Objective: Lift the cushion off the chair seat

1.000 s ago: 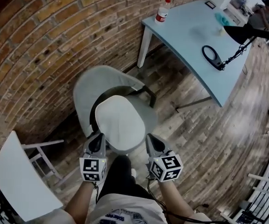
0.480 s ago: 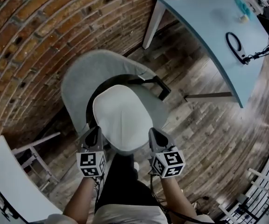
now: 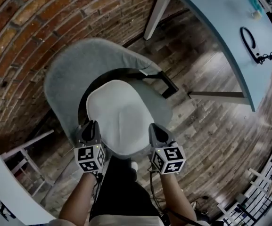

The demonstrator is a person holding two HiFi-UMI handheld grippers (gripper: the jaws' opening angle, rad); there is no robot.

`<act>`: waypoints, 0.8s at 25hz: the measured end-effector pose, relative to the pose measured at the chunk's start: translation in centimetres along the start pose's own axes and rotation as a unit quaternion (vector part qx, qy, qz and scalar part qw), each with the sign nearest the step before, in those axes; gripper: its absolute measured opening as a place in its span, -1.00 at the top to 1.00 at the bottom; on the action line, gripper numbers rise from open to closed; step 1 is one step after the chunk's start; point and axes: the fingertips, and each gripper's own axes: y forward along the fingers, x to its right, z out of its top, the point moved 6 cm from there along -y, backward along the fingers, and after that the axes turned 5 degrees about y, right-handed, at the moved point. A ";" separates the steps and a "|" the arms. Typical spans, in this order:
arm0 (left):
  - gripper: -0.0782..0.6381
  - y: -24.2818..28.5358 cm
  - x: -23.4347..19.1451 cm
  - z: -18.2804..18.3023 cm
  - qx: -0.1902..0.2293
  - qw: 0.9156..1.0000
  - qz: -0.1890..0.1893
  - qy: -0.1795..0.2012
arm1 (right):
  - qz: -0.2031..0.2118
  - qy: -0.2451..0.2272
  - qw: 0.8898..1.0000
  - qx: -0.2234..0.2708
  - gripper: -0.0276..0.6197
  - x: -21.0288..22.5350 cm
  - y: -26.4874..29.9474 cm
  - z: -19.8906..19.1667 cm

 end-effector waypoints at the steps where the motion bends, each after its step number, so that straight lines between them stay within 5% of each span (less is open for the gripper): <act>1: 0.75 0.7 -0.2 -0.4 -0.003 1.000 0.002 -0.001 | -0.003 0.001 1.000 -0.001 0.92 0.3 0.7 -0.4; 13: 0.41 6.0 -1.0 -4.3 -0.033 0.998 0.028 -0.051 | -0.015 0.011 1.000 -0.021 0.90 3.8 6.3 -3.5; 14: 0.36 6.4 -1.2 -4.6 -0.036 0.997 0.032 -0.057 | -0.014 0.011 1.000 -0.025 0.71 4.1 6.6 -3.6; 20: 0.15 8.1 -2.0 -6.2 -0.059 0.993 0.054 -0.085 | -0.010 0.012 0.999 -0.044 0.56 5.5 8.6 -4.3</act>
